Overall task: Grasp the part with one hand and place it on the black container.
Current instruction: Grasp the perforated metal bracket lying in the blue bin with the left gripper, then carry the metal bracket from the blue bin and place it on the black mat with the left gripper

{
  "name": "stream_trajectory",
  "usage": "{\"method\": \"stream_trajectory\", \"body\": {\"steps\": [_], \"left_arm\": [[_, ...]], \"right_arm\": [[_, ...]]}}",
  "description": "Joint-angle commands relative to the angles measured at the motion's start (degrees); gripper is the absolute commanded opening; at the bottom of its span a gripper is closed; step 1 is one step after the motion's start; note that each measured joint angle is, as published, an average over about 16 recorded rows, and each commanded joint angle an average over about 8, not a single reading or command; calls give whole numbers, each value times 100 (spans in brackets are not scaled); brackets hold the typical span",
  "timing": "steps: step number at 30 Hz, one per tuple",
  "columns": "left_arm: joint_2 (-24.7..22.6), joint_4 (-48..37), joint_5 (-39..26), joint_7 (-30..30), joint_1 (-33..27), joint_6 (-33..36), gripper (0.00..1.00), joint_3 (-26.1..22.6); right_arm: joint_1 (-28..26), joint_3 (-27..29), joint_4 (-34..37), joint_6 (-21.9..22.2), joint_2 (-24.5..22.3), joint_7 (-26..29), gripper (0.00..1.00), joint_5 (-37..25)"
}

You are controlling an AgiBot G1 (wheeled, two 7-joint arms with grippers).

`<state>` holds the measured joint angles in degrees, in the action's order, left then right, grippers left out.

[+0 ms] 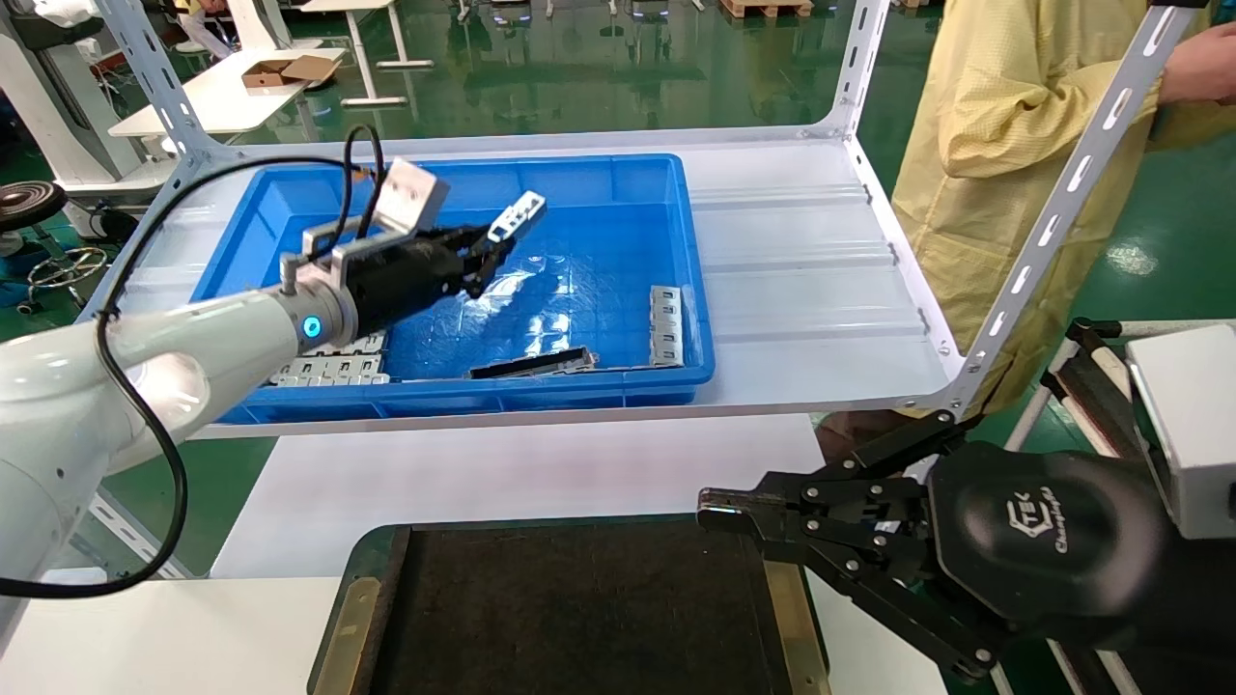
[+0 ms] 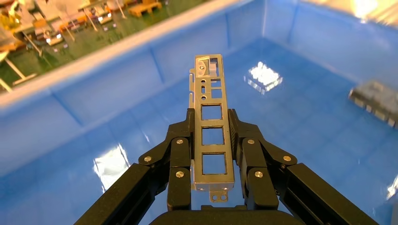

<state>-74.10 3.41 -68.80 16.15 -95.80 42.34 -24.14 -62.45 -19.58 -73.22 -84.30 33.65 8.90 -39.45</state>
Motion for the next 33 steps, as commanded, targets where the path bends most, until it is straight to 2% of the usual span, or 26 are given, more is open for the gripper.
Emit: {"method": "stream_trajectory", "body": {"steps": [1,10,20,27,33], "left_arm": [[8,20,37,35,-57,-2,0,28],[431,330,450,152,-60,2088,0,257],[735,515,677,88,164,3538,0,354],[1014,882,846,-146,759,4442,0,403],[1223,1653,1061,-460,1608,4804,0,409]], "right_arm": [[0,0,0,0,0,0,0,0],[0,-1,0,1,-1,-1,0,1],[-1,-3,0,1,-1,-1,0,2],[-1,-3,0,1,-1,-2,0,2],[-1,-4,0,2,-2,-2,0,3]]}}
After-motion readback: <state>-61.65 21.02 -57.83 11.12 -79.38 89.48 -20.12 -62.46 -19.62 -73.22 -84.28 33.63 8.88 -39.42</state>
